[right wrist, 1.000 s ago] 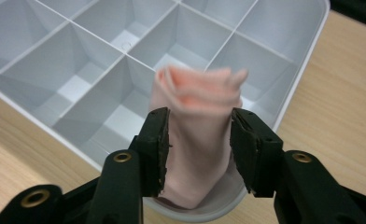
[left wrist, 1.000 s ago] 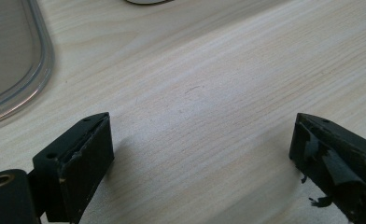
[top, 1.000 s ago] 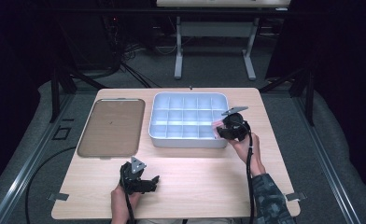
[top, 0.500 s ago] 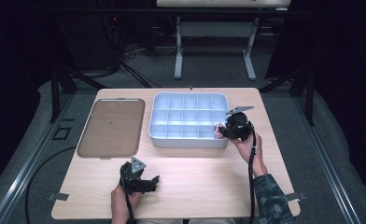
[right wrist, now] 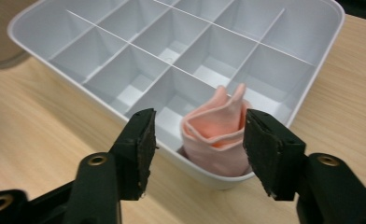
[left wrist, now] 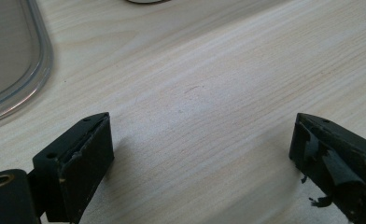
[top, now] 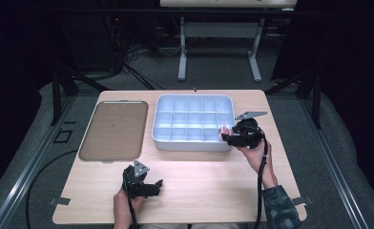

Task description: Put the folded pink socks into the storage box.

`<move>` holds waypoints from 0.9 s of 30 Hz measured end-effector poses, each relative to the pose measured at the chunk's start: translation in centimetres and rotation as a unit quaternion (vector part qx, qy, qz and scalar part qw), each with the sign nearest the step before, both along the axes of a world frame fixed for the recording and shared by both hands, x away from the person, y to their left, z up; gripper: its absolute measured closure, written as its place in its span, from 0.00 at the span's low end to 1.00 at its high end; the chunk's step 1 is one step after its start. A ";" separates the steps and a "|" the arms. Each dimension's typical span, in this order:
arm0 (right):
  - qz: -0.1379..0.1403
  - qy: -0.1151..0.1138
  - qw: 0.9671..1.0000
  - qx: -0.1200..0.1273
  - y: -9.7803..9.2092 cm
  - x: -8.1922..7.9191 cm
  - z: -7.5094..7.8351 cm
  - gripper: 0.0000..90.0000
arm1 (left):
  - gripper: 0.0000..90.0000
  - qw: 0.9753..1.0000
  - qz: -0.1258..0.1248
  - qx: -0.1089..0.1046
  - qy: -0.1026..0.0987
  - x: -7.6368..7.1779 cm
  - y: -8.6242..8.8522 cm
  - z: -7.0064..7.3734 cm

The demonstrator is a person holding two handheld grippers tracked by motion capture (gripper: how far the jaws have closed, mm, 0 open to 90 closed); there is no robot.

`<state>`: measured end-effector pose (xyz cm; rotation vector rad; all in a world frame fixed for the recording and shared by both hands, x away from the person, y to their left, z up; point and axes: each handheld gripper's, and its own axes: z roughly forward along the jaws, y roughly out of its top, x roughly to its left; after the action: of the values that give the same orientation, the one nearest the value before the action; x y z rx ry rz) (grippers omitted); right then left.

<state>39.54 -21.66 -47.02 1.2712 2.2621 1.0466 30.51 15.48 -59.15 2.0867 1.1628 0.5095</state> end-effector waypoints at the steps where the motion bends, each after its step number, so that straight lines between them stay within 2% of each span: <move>1: 0.002 -0.001 1.000 0.004 0.0 -0.2 0.1 0.44 | 0.07 1.000 0.000 0.001 0.000 0.0 0.0 0.0; 5: 0.016 -0.008 1.000 0.001 0.4 -1.5 0.2 0.35 | 0.07 1.000 0.000 0.000 0.000 0.0 0.0 0.0; 8: 0.023 -0.007 1.000 -0.005 0.7 -2.5 -0.2 0.25 | 0.07 1.000 0.000 0.000 0.001 0.0 0.0 0.0; 11: 0.024 -0.016 1.000 -0.009 1.0 -3.7 -0.7 0.17 | 0.07 1.000 0.000 0.000 0.000 0.0 0.0 0.0; 20: 0.039 -0.040 0.998 0.015 1.4 -6.8 -1.4 0.10 | 0.07 1.000 -0.002 0.002 -0.001 0.0 0.0 0.0; 27: 0.037 -0.039 0.998 0.012 1.6 -8.5 -2.8 0.05 | 0.07 1.000 -0.002 -0.001 0.000 0.0 0.0 0.0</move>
<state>31.05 -20.08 -49.87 1.1438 2.2580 1.1335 30.53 15.45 -59.16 2.0867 1.1589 0.5080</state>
